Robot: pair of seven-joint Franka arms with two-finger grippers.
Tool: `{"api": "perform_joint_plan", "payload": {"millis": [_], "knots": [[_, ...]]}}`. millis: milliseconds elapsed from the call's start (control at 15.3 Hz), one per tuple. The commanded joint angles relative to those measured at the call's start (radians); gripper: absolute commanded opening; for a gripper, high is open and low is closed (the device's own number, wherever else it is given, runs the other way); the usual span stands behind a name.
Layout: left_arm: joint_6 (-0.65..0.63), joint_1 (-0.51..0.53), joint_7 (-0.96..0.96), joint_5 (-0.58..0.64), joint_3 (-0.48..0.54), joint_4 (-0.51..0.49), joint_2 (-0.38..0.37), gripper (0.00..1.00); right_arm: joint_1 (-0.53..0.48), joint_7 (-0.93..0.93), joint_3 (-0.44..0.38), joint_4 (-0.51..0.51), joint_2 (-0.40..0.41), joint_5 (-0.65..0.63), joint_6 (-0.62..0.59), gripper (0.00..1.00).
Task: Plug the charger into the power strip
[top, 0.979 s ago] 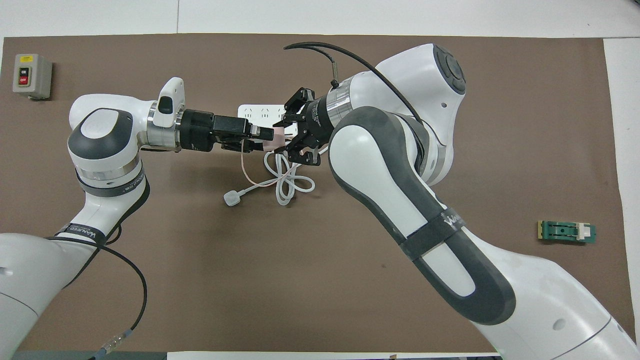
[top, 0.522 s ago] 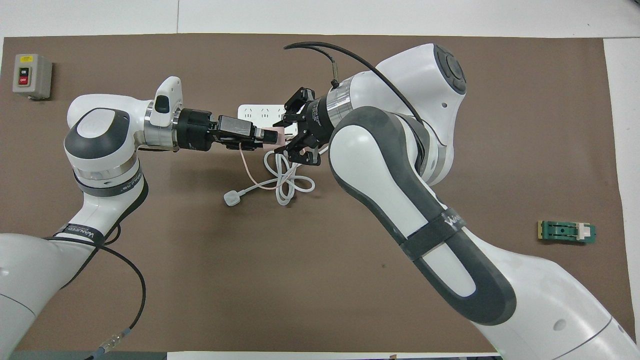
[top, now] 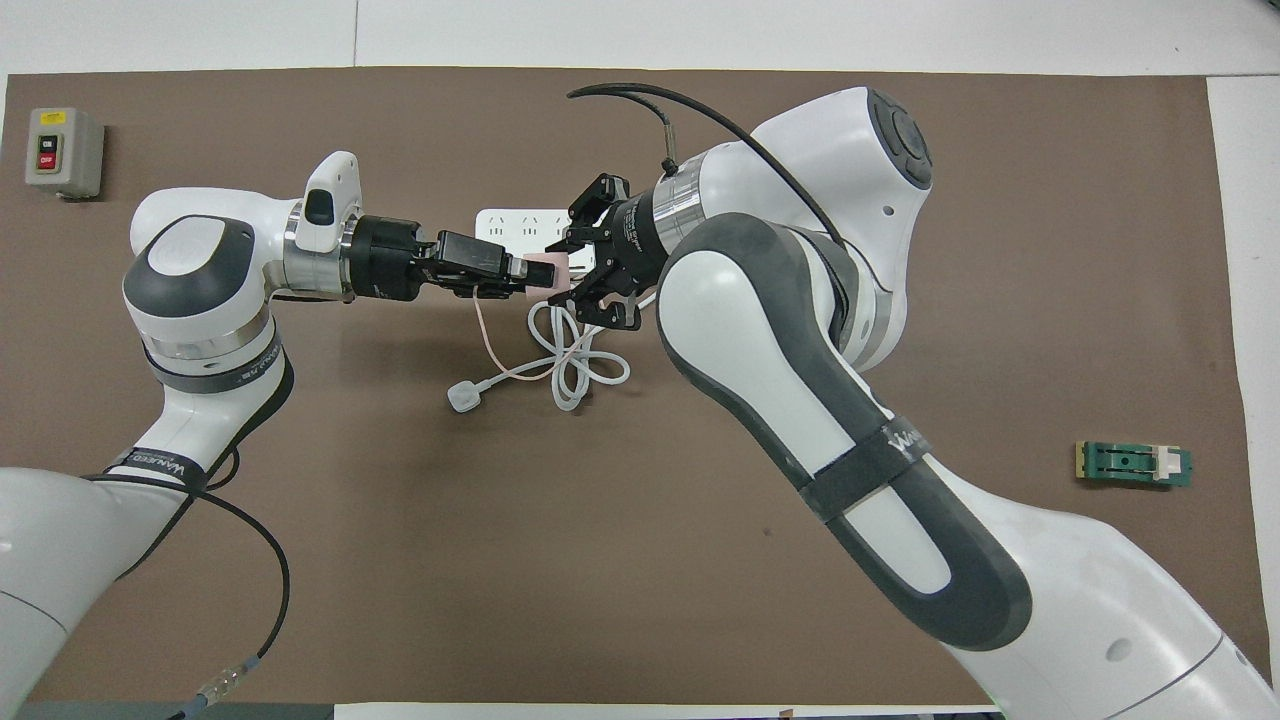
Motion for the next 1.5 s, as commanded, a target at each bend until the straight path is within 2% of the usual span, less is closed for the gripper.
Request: {"api": "perform_joint_plan", "payload": {"millis": [0, 65, 261, 457, 653, 848, 1044, 1175, 1436], "knots": [[-0.01, 0.037, -0.053, 0.023, 0.014, 0.008, -0.017, 0.0, -0.006, 0.049, 0.003, -0.002, -0.011, -0.026, -0.001, 0.24], [-0.016, 0.052, -0.097, 0.093, 0.017, 0.04, -0.012, 0.0, 0.0, 0.052, 0.0, -0.002, -0.011, -0.029, -0.001, 0.99], [-0.036, 0.106, -0.136, 0.214, 0.017, 0.12, 0.017, 0.0, -0.012, 0.05, 0.001, -0.002, -0.011, -0.032, -0.01, 1.0], [-0.032, 0.129, -0.125, 0.399, 0.015, 0.272, 0.086, 0.0, -0.035, 0.049, -0.002, -0.001, -0.012, -0.031, -0.016, 1.0], [-0.021, 0.121, -0.13, 0.531, 0.017, 0.39, 0.13, 0.0, -0.099, 0.044, -0.003, -0.002, -0.033, -0.037, -0.028, 1.0], [-0.021, 0.091, -0.13, 0.728, 0.015, 0.471, 0.164, 0.0, -0.166, 0.023, -0.005, -0.002, -0.06, -0.063, -0.08, 1.0], [0.003, 0.036, -0.13, 0.862, 0.015, 0.493, 0.173, 0.0, -0.211, -0.058, -0.005, -0.004, -0.096, -0.115, -0.142, 1.0], [0.068, 0.008, -0.13, 0.942, 0.014, 0.49, 0.173, 0.0, -0.245, -0.135, -0.005, -0.004, -0.116, -0.156, -0.195, 1.0], [0.165, -0.047, -0.105, 1.069, 0.014, 0.495, 0.173, 0.0, -0.32, -0.368, -0.005, -0.013, -0.159, -0.228, -0.303, 1.0]]}}
